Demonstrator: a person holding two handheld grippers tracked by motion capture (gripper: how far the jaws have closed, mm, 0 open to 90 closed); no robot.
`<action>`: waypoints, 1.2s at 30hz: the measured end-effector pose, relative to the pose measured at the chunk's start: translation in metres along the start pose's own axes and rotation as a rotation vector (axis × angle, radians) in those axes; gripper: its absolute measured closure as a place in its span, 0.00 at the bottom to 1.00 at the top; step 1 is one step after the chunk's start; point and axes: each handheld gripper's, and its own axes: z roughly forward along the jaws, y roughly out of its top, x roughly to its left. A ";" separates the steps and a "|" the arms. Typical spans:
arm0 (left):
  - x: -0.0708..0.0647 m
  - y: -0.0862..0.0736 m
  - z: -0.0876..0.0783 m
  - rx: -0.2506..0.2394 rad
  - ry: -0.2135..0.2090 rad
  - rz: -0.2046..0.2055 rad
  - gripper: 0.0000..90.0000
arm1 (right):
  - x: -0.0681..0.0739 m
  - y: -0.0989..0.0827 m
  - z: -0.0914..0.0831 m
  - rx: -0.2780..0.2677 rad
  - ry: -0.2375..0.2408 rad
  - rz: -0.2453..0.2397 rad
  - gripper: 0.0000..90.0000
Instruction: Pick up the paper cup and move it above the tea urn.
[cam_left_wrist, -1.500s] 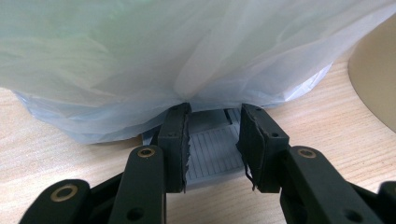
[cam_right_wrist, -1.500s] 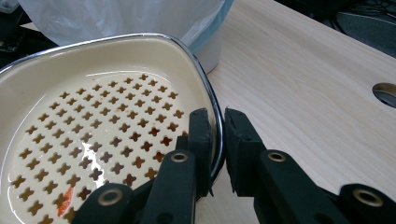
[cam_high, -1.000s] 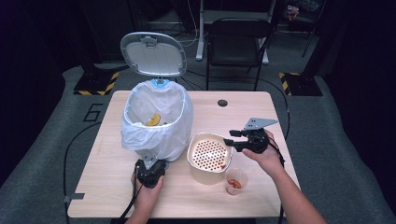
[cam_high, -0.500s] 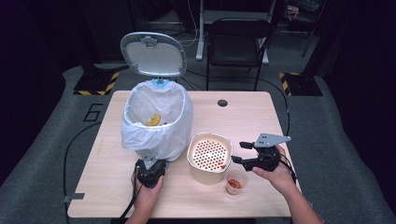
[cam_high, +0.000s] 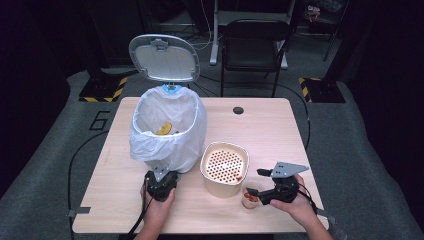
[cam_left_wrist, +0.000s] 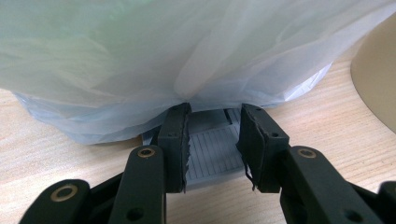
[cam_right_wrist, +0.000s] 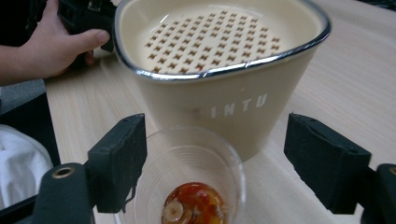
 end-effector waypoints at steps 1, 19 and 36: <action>0.000 0.000 0.000 0.001 0.000 0.000 0.70 | 0.001 -0.002 0.001 -0.001 0.005 0.003 0.21; 0.001 0.000 0.000 0.006 -0.001 0.011 0.70 | 0.013 -0.028 0.018 0.058 0.033 -0.030 0.22; 0.001 0.000 0.000 0.006 -0.002 0.009 0.70 | 0.013 -0.035 0.025 0.066 0.014 -0.075 0.29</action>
